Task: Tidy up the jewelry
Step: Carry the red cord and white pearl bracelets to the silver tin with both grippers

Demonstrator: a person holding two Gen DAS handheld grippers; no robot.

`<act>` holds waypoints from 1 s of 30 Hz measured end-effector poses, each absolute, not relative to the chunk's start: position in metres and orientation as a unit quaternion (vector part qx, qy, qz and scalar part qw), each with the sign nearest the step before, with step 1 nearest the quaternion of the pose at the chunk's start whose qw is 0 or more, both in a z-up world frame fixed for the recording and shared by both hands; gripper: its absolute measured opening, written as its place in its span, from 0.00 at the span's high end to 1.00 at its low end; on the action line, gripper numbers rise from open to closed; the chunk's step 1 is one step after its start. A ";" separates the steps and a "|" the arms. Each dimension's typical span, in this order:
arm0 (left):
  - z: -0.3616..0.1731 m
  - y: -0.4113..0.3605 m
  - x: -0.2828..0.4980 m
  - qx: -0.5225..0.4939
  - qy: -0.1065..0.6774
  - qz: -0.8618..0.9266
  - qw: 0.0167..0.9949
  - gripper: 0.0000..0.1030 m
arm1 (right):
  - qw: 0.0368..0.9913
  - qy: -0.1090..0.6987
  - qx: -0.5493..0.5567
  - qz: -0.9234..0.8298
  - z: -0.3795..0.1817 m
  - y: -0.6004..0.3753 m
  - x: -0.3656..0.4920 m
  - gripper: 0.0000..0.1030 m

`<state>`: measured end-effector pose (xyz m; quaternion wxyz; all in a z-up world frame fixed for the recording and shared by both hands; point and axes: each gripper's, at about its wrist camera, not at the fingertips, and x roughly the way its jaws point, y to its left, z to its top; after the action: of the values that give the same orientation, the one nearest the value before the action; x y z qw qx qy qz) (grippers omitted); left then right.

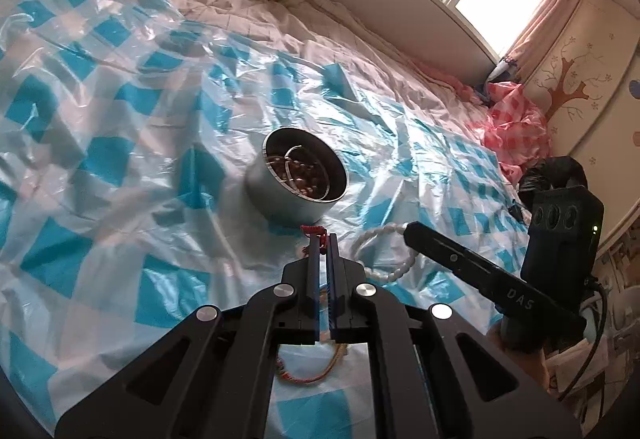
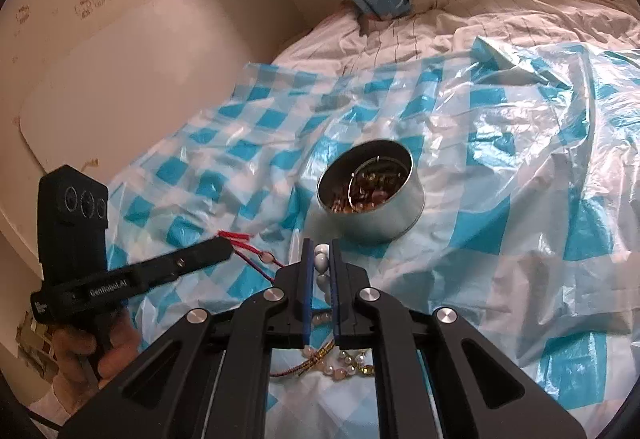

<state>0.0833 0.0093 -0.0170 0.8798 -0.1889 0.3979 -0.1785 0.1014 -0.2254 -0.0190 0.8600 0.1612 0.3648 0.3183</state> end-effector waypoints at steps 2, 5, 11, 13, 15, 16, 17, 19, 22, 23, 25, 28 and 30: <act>-0.014 0.007 0.088 -0.195 0.395 -0.183 0.879 0.97 | 0.861 0.350 0.176 0.323 -0.014 -0.231 0.101 0.92; -0.009 0.001 0.096 -0.199 0.389 -0.191 0.879 0.97 | 0.864 0.334 0.188 0.326 -0.009 -0.237 0.101 0.92; -0.006 -0.011 0.116 -0.205 0.384 -0.206 0.876 0.97 | 0.864 0.321 0.208 0.327 -0.006 -0.242 0.110 0.92; -0.006 -0.012 0.122 -0.209 0.383 -0.211 0.875 0.97 | 0.864 0.318 0.215 0.326 -0.004 -0.242 0.115 0.92; -0.006 -0.014 0.128 -0.212 0.382 -0.213 0.874 0.97 | 0.865 0.316 0.217 0.325 -0.003 -0.242 0.119 0.92; -0.006 -0.014 0.132 -0.213 0.381 -0.213 0.874 0.97 | 0.865 0.315 0.217 0.324 -0.002 -0.241 0.120 0.92; -0.006 -0.014 0.135 -0.214 0.381 -0.213 0.874 0.97 | 0.866 0.313 0.218 0.323 -0.001 -0.241 0.122 0.92; -0.005 -0.014 0.140 -0.218 0.378 -0.213 0.874 0.97 | 0.866 0.310 0.223 0.322 0.001 -0.241 0.129 0.92; -0.005 -0.013 0.147 -0.221 0.376 -0.213 0.874 0.97 | 0.867 0.307 0.227 0.320 0.002 -0.239 0.141 0.92; -0.005 -0.013 0.149 -0.222 0.376 -0.213 0.874 0.97 | 0.867 0.307 0.228 0.319 0.002 -0.238 0.144 0.92; -0.004 -0.012 0.153 -0.224 0.375 -0.212 0.874 0.97 | 0.867 0.306 0.229 0.319 0.003 -0.236 0.150 0.92; -0.004 -0.012 0.159 -0.226 0.373 -0.211 0.875 0.97 | 0.868 0.307 0.226 0.319 0.001 -0.231 0.157 0.92; -0.004 -0.011 0.164 -0.227 0.372 -0.211 0.875 0.97 | 0.869 0.308 0.222 0.318 0.000 -0.228 0.161 0.92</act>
<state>0.1637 -0.0114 -0.0043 0.8748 -0.2274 0.3723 -0.2110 0.1614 -0.2276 0.0004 0.8688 0.2216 0.3080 0.3180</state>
